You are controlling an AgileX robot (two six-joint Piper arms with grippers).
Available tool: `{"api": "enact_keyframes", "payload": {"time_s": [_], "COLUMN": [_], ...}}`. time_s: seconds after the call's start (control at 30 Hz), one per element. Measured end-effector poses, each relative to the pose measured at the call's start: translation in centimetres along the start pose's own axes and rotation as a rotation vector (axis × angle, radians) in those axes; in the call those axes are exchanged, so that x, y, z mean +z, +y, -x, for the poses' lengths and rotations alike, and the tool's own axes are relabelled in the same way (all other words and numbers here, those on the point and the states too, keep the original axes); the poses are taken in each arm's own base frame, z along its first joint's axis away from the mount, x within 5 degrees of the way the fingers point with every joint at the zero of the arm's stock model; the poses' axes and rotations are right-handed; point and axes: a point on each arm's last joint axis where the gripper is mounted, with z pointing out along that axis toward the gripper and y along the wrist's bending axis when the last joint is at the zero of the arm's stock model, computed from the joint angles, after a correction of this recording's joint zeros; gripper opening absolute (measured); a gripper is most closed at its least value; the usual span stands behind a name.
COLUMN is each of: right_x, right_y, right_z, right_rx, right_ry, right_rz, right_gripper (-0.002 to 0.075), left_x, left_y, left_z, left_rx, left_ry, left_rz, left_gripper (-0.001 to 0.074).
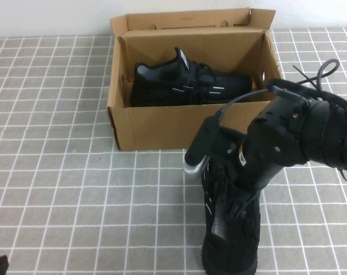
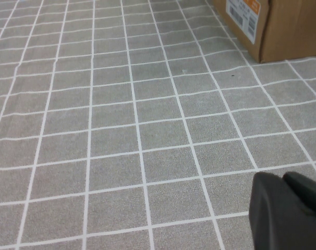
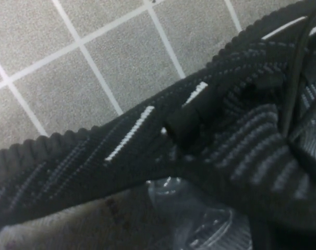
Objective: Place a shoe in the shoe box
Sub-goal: Pick up the shoe from the table
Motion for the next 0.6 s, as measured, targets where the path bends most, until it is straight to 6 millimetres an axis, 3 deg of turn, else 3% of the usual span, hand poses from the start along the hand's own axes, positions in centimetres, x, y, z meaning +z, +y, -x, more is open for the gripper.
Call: {"api": "enact_keyframes", "payload": {"time_s": [0.17, 0.6], "right_x": [-2.2, -11.9], "right_y": [-0.1, 0.4], "right_z": [-0.1, -2.9], "right_rx": [0.021, 0.09], "right_ry": [-0.044, -0.176], "right_rz": [0.001, 0.025], "right_gripper": [-0.0006, -0.0006], "left_x": [0.0, 0.0], "left_y": [0.0, 0.0], "left_z": [0.0, 0.0], "left_rx": [0.0, 0.0], "left_ry": [0.0, 0.0], "left_rz": [0.0, 0.0], "left_gripper": [-0.0001, -0.0001]}}
